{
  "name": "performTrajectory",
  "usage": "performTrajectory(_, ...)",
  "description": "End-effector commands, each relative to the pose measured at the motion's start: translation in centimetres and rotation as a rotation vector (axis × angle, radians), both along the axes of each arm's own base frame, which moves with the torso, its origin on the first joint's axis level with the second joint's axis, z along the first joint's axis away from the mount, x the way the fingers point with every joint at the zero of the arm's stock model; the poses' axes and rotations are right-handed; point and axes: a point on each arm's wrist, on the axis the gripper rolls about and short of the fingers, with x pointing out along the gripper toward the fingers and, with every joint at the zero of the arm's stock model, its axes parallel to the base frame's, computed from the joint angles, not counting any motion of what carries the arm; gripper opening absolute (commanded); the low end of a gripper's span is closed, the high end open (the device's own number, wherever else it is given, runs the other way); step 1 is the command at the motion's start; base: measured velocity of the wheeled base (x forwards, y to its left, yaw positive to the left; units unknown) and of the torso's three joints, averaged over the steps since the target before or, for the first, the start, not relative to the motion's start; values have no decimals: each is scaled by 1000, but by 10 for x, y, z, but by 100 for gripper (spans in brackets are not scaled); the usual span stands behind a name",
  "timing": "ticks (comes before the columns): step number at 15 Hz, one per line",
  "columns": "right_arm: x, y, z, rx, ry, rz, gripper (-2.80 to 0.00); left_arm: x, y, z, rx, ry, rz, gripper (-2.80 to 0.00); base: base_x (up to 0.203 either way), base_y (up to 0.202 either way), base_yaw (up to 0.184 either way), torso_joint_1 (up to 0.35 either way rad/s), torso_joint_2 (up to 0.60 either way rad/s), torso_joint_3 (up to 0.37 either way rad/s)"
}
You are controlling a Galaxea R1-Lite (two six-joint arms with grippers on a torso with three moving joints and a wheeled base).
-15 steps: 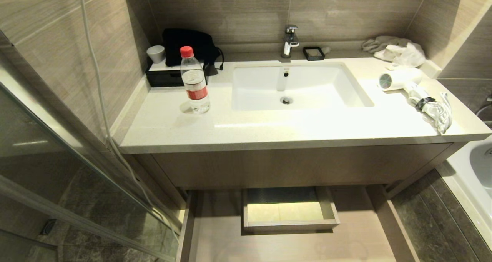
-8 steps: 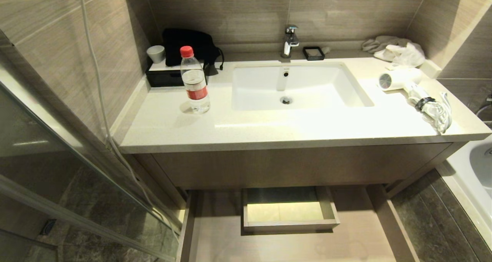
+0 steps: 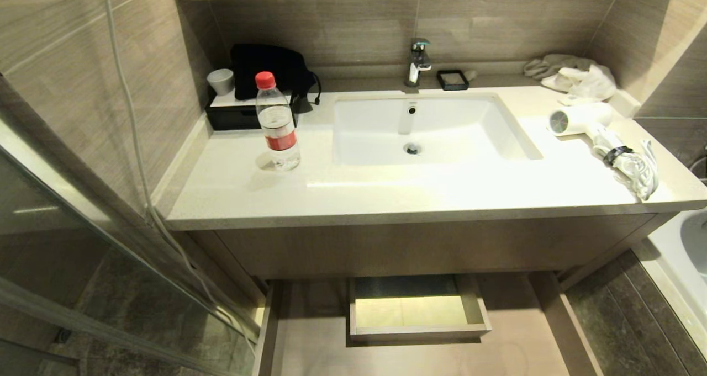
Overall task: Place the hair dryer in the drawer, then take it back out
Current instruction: Pick up the hairdryer
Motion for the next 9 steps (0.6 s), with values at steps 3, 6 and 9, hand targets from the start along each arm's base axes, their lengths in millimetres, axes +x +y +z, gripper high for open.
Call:
performTrajectory(3, 0, 0, 0, 0, 2, 0, -280, 0, 0, 0, 0, 0, 0, -280, 0, 0, 0, 312, -106, 207)
performTrajectory(6, 0, 0, 0, 0, 3, 0, -280, 0, 0, 0, 0, 0, 1, -280, 0, 0, 0, 332, -154, 182)
performTrajectory(9, 0, 0, 0, 0, 4, 1, -280, 0, 0, 0, 0, 0, 0, -280, 0, 0, 0, 350, -193, 151)
